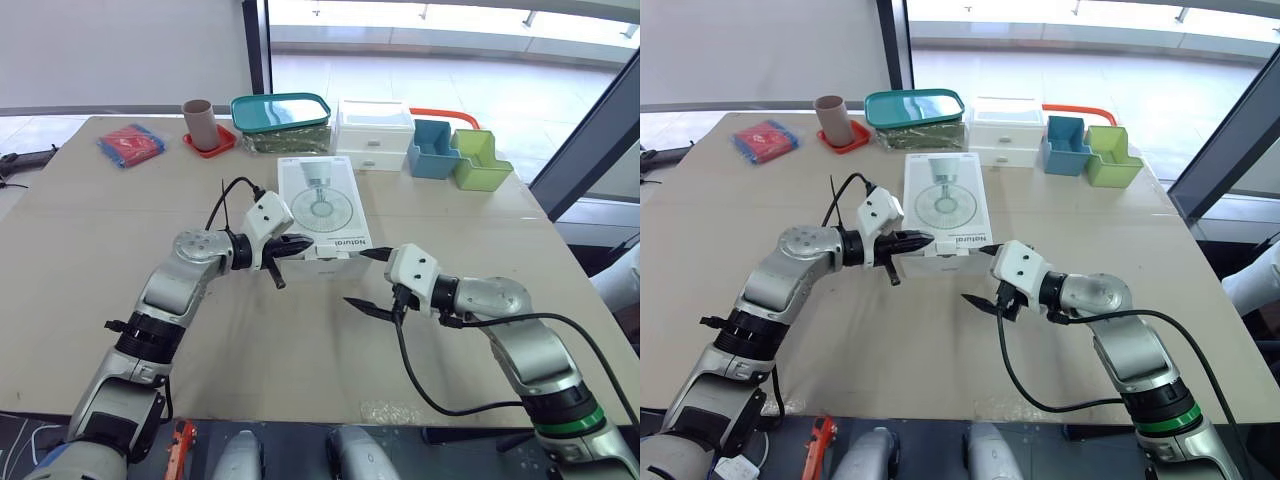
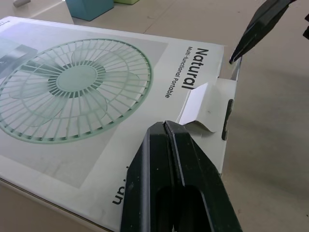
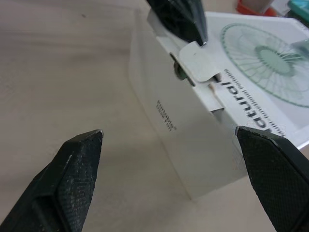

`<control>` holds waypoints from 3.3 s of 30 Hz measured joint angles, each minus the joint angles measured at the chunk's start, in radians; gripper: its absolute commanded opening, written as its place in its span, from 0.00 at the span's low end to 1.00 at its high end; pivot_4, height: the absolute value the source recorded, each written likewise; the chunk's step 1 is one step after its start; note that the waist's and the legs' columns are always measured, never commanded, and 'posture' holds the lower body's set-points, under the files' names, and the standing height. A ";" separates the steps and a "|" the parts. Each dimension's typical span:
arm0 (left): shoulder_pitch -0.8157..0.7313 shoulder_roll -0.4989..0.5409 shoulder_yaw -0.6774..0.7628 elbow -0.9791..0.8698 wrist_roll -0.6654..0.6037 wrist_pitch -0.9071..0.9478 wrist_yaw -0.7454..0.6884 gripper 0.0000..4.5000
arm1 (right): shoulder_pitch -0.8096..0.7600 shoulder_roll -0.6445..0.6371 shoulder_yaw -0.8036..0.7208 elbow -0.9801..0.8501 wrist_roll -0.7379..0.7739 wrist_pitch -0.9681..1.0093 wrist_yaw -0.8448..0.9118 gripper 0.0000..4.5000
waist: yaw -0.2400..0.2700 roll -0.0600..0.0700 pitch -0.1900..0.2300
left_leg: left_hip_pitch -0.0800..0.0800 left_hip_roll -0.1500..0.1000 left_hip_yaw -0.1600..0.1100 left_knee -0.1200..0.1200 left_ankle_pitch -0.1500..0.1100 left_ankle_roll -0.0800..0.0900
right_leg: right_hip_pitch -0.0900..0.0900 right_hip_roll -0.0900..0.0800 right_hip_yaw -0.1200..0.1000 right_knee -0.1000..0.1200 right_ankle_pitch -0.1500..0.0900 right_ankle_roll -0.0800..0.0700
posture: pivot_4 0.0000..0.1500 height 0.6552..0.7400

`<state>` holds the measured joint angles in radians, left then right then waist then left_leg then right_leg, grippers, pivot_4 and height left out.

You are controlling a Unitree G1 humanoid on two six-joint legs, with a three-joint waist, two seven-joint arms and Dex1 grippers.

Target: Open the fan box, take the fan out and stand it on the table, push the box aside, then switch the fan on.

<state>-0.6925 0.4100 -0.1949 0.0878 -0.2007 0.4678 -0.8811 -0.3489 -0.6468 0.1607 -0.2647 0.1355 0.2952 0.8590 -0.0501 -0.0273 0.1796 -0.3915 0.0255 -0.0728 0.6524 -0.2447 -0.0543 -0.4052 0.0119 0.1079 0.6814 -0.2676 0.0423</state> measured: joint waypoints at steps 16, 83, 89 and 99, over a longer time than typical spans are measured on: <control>-0.037 0.017 0.035 0.070 -0.035 0.024 -0.042 0.01 | 0.076 -0.077 0.032 -0.107 0.076 0.146 0.129 1.00 | 0.001 0.000 0.000 | 0.000 0.000 0.000 0.000 0.000 0.000 | 0.000 0.000 0.000 0.000 0.000 0.000 | 1.00 1.00; -0.033 0.052 0.049 0.097 -0.040 -0.025 -0.053 0.01 | 0.145 0.049 -0.132 -0.107 0.333 0.242 0.002 1.00 | 0.001 0.000 0.000 | 0.000 0.000 0.000 0.000 0.000 0.000 | 0.000 0.000 0.000 0.000 0.000 0.000 | 1.00 1.00; -0.038 0.075 0.075 0.139 -0.043 -0.047 -0.067 0.01 | 0.120 0.048 -0.145 -0.107 0.341 0.243 -0.006 1.00 | 0.002 0.000 0.000 | -0.001 0.000 0.000 0.000 0.000 0.000 | 0.000 0.000 0.000 0.000 0.000 0.000 | 1.00 1.00; -0.039 0.074 0.075 0.148 -0.043 -0.060 -0.067 0.01 | 0.100 0.038 -0.158 -0.159 0.394 0.283 -0.010 1.00 | 0.002 0.000 0.000 | -0.001 0.000 0.000 0.000 0.000 0.000 | -0.001 0.000 0.000 0.000 0.000 0.000 | 1.00 1.00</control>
<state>-0.7319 0.4841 -0.1194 0.2357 -0.2438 0.4080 -0.9483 -0.2490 -0.6087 0.0030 -0.4233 0.5290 0.5779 0.8494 -0.0481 -0.0277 0.1799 -0.3925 0.0255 -0.0731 0.6526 -0.2448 -0.0541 -0.4058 0.0119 0.1074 0.6813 -0.2677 0.0427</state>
